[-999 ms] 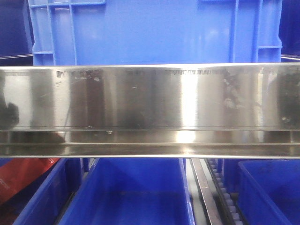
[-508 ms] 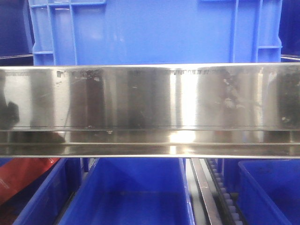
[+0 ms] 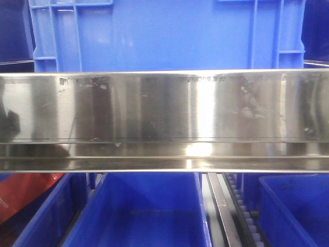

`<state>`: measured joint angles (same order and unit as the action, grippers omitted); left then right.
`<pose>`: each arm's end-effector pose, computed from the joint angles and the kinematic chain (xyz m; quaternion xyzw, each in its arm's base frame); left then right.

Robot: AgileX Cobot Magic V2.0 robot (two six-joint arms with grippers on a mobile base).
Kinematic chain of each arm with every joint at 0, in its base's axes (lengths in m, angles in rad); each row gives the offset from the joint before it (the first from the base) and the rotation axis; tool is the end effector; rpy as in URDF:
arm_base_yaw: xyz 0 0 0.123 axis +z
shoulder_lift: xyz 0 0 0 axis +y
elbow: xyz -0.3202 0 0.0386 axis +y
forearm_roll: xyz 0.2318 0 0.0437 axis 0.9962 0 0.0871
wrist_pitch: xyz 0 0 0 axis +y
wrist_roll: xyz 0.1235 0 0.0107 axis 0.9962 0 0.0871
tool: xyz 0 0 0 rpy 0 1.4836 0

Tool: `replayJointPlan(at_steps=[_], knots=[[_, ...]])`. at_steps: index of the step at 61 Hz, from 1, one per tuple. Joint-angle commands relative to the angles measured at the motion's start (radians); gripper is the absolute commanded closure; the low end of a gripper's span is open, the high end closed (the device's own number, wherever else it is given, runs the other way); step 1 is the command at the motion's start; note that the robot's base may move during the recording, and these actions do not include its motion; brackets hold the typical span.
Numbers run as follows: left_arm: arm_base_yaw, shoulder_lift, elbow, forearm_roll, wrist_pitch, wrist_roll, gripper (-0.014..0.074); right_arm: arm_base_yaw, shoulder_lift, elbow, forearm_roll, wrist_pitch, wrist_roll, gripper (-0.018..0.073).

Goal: Place cylindrical capacitor in blue bin on shelf

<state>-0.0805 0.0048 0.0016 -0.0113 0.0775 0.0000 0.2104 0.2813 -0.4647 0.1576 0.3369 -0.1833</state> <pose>0.0359 -0.0030 0.2057 0.0247 0.7055 -0.0328 0.7075 0.0442 0.0160 0.3264 -0.1066 0.7210 0.0790 0.6802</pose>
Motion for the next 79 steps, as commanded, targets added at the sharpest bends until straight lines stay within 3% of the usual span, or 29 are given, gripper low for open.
replayJointPlan(at_steps=[1, 9, 18, 32, 79], knots=[[-0.008, -0.005, -0.002, -0.003, -0.019, 0.000, 0.0707, -0.086, -0.057, 0.044, -0.007, -0.025, 0.000, 0.0713], [-0.008, -0.005, -0.002, -0.003, -0.019, 0.000, 0.0707, -0.188, -0.144, 0.143, -0.007, -0.052, 0.000, 0.0713], [-0.008, -0.005, -0.002, -0.003, -0.019, 0.000, 0.0707, -0.245, -0.239, 0.290, -0.005, -0.148, 0.004, 0.0713], [-0.008, -0.005, -0.002, -0.003, -0.019, 0.000, 0.0707, -0.248, -0.281, 0.465, -0.005, -0.247, 0.039, 0.0713], [-0.008, -0.005, -0.002, -0.003, -0.019, 0.000, 0.0707, -0.248, -0.281, 0.465, -0.007, -0.243, 0.039, 0.0713]])
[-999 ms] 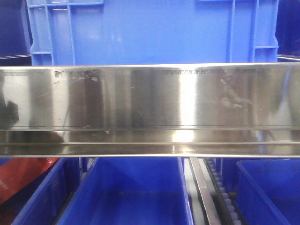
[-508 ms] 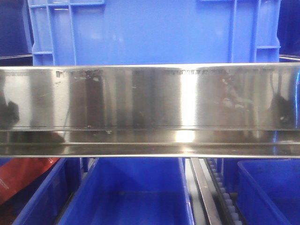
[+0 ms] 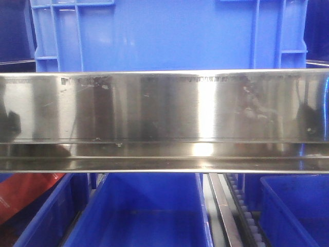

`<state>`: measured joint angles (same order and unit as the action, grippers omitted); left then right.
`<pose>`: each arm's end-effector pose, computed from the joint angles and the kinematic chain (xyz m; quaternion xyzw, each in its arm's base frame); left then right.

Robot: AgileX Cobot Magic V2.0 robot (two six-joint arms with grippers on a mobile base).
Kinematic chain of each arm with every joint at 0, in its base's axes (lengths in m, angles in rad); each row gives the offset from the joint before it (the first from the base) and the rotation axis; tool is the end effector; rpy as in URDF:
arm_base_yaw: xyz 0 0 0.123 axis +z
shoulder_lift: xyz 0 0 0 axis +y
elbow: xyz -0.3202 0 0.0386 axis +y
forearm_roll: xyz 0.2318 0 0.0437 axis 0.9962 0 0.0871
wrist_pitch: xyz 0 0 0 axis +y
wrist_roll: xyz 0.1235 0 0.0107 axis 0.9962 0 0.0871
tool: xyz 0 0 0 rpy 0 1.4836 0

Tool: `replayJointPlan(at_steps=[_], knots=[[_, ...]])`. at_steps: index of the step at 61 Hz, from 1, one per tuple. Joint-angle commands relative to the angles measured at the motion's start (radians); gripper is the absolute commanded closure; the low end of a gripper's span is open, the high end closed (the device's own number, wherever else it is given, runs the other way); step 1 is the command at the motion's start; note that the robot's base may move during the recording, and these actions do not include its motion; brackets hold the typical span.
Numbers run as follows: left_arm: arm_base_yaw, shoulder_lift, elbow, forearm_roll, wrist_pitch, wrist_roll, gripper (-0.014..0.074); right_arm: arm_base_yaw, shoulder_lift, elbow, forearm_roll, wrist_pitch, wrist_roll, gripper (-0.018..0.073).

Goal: Place cylindrical capacitor in blue bin on shelf

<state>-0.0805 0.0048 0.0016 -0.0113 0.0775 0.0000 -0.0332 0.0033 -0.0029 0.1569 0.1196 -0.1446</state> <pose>0.0359 -0.0030 0.2057 0.0247 0.7055 -0.0328 0.7075 0.0357 0.0011 0.2023 0.0095 0.7180 -0.0010 0.6959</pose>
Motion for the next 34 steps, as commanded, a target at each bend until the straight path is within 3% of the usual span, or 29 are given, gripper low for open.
replayJointPlan(at_steps=[1, 34], knots=[[-0.008, -0.005, -0.002, -0.003, -0.019, 0.000, 0.0707, -0.005, -0.003, 0.003, -0.006, -0.025, 0.001, 0.0713], [-0.008, -0.005, -0.002, -0.003, -0.019, 0.000, 0.0707, -0.005, -0.003, 0.003, -0.006, -0.025, 0.001, 0.0713]])
